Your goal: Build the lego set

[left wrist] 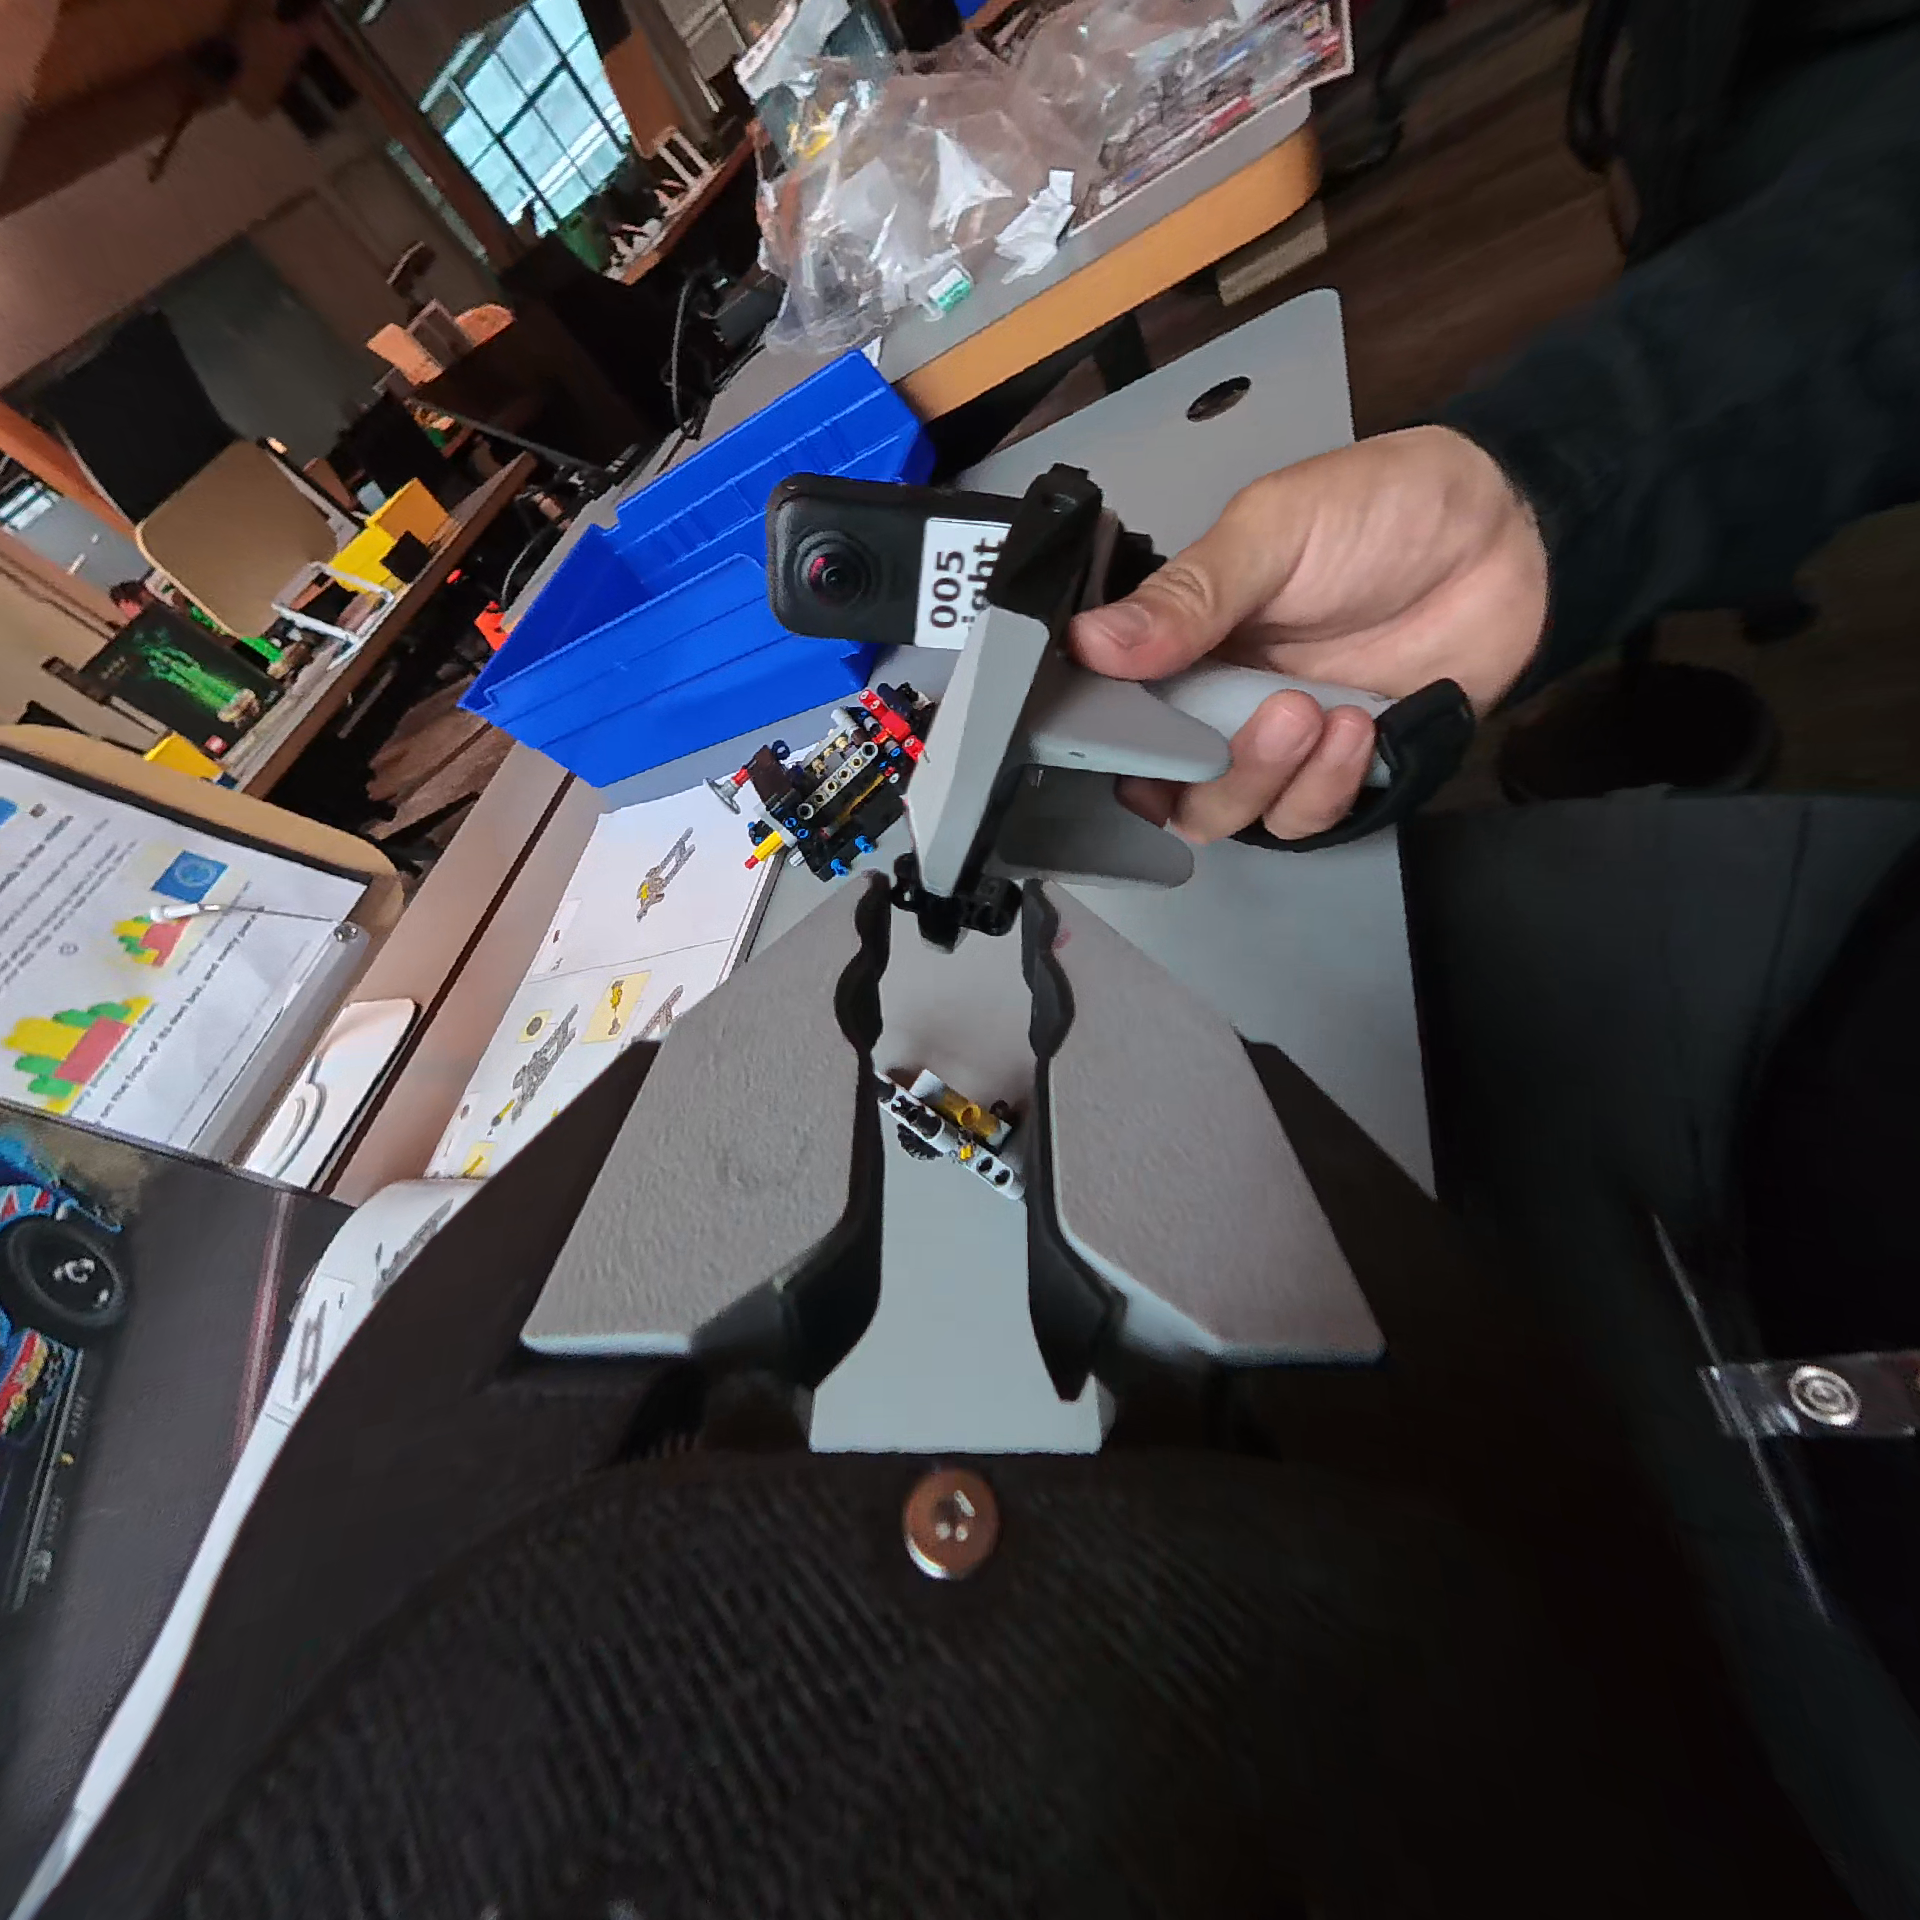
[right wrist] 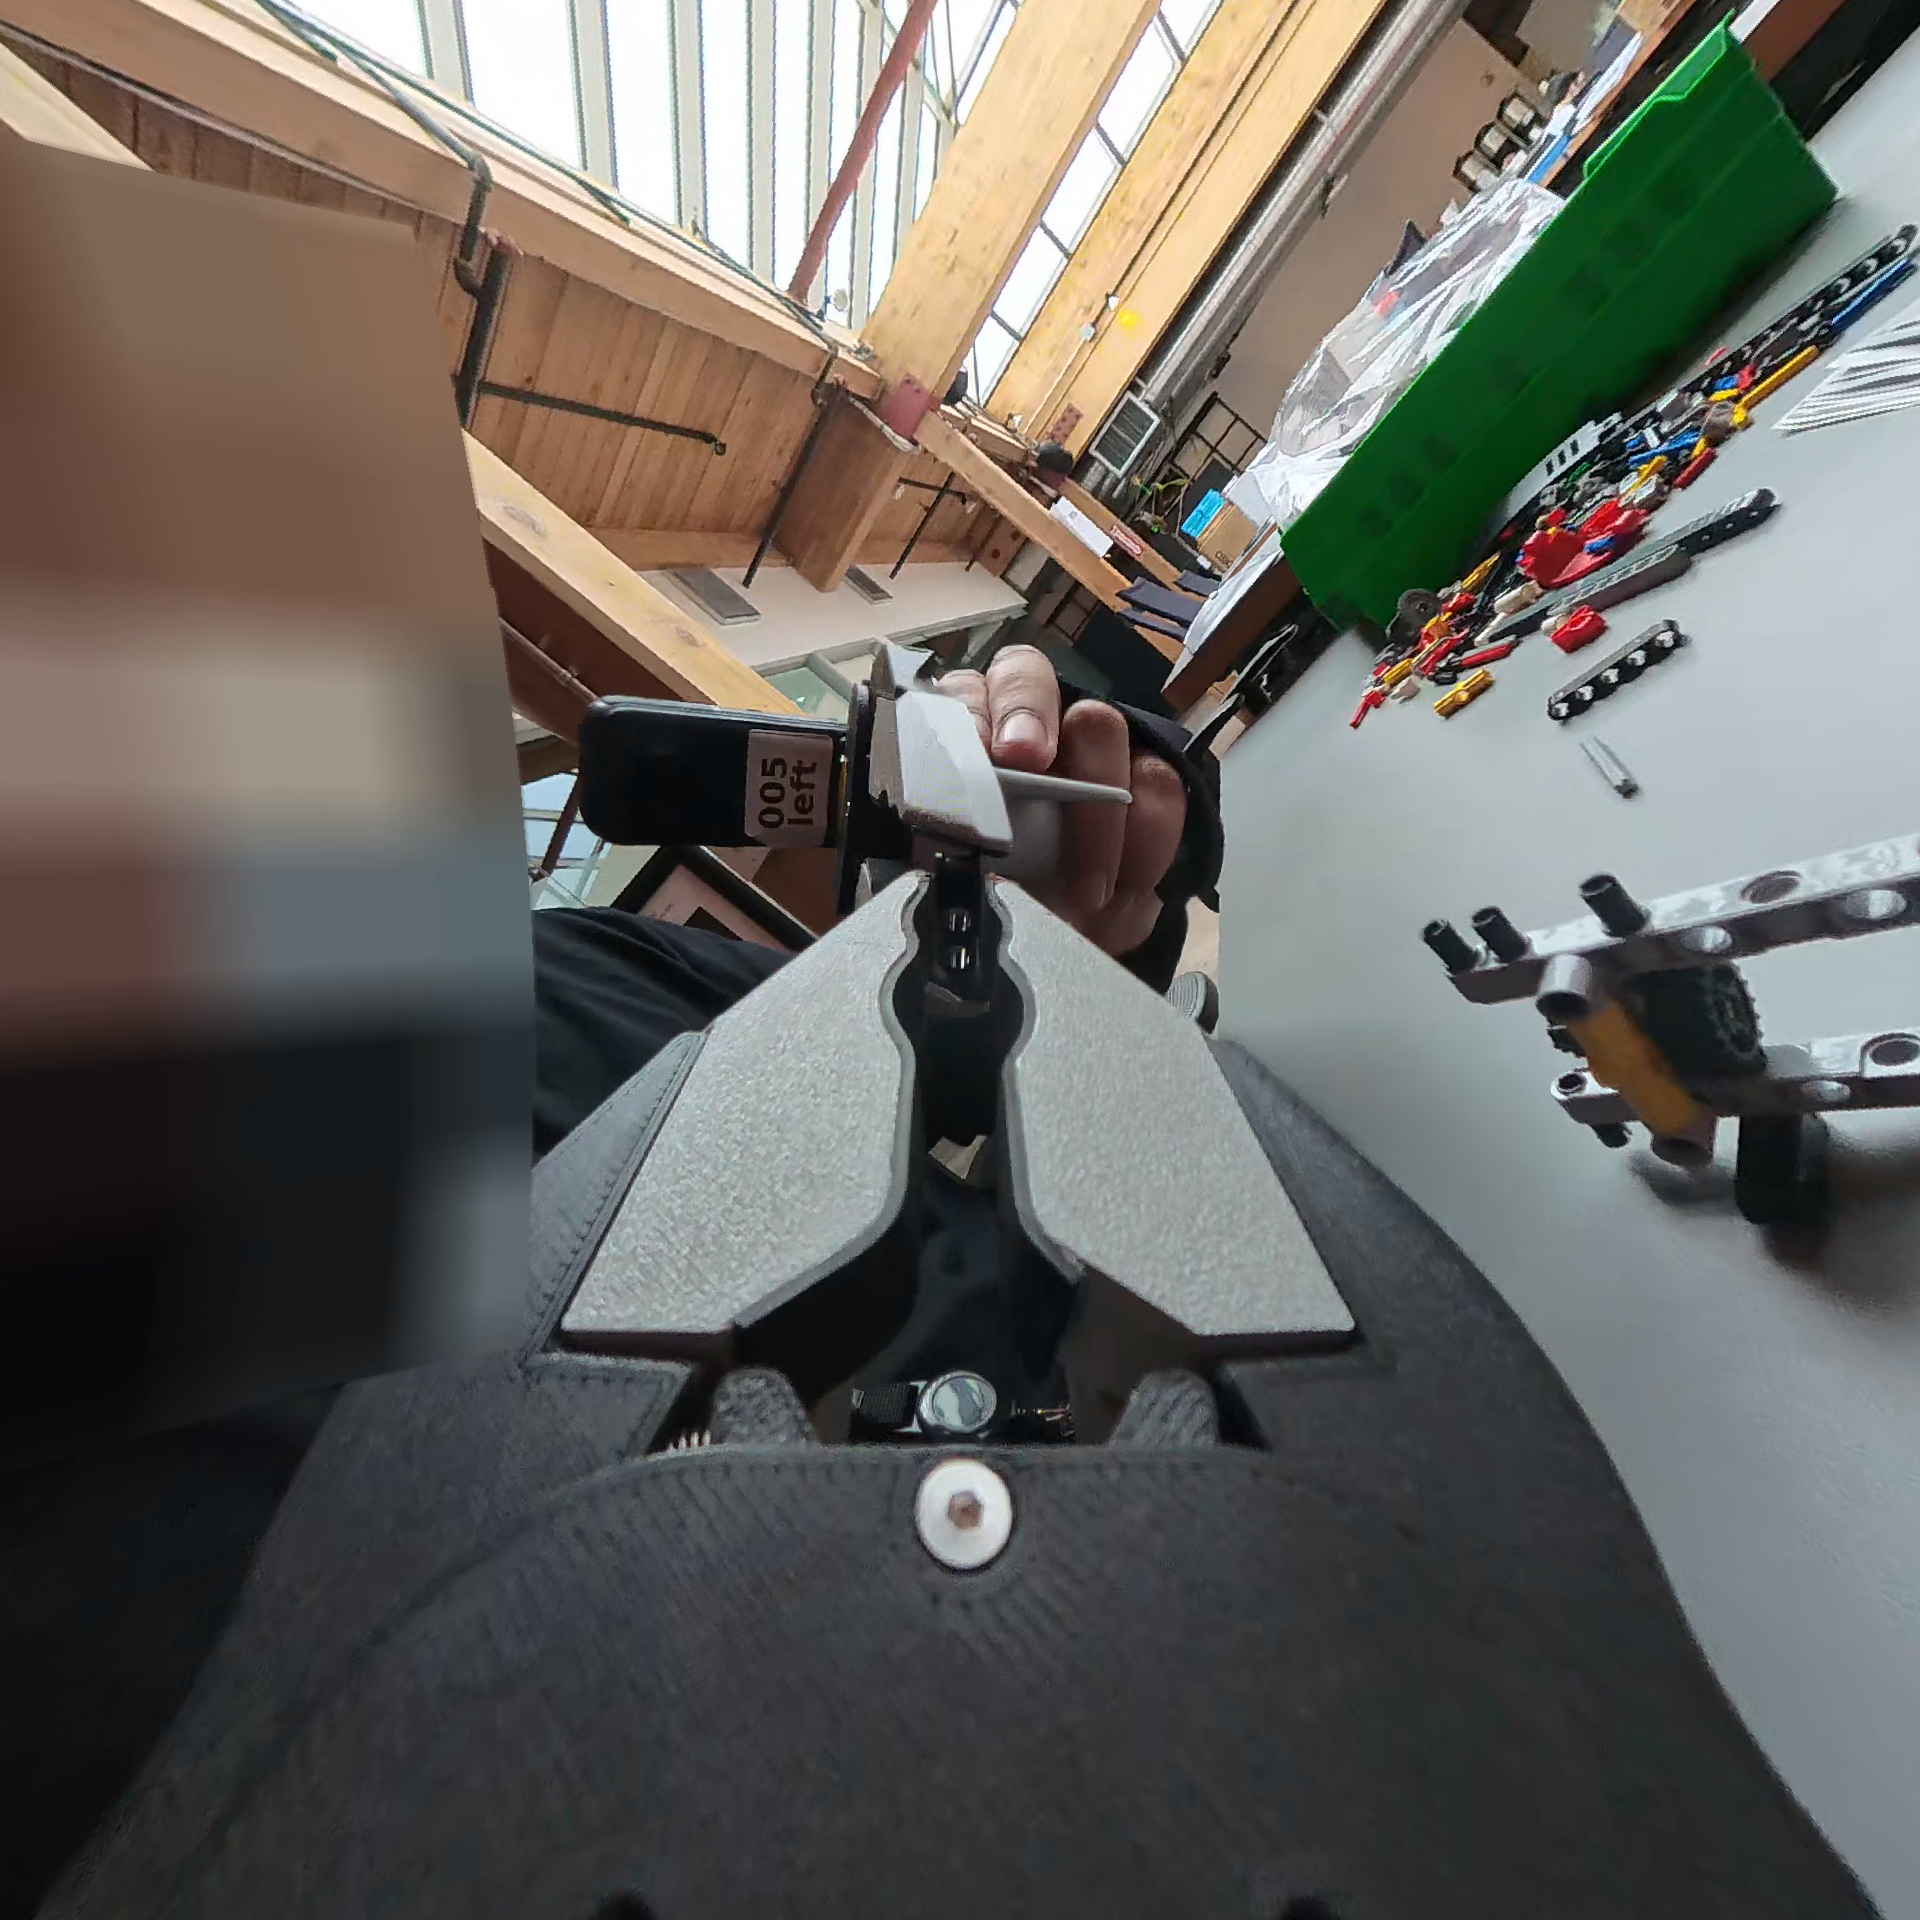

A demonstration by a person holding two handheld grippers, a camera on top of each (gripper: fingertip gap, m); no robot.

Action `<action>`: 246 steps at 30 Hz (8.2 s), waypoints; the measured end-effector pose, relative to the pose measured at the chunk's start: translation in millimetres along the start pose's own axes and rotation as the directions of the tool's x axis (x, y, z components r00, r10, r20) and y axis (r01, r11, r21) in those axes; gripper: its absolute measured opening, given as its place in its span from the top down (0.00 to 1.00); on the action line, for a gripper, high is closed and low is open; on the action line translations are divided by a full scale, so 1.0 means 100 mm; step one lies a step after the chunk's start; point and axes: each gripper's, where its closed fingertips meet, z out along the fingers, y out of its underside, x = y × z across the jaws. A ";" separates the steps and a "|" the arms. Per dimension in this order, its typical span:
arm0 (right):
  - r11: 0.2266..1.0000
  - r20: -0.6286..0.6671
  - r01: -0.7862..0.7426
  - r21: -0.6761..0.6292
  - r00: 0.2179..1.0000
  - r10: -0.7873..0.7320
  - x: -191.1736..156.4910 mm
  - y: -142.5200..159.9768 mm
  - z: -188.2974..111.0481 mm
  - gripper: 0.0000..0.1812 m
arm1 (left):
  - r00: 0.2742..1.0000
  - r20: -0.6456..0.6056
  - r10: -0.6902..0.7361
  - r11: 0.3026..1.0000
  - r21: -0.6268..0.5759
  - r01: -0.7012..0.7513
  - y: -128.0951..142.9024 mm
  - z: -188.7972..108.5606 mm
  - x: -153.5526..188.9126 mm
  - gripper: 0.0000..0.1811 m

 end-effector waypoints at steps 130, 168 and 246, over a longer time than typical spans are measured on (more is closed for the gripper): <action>0.389 -0.139 0.652 -0.651 0.401 -0.905 0.06 0.42 -0.12 0.98 | 0.728 -0.525 -0.441 0.867 -0.040 0.497 0.11 -0.14 0.42 0.97; 0.482 -0.197 0.547 -0.684 0.498 -0.845 0.25 0.47 -0.22 0.98 | 0.756 -0.460 -0.466 0.877 -0.128 0.463 0.29 -0.08 0.42 0.98; 0.704 -0.571 0.038 -0.709 0.554 -0.605 0.88 -0.26 -0.42 0.98 | 0.829 -0.013 -0.559 0.803 -0.260 0.537 0.95 0.36 -0.11 0.96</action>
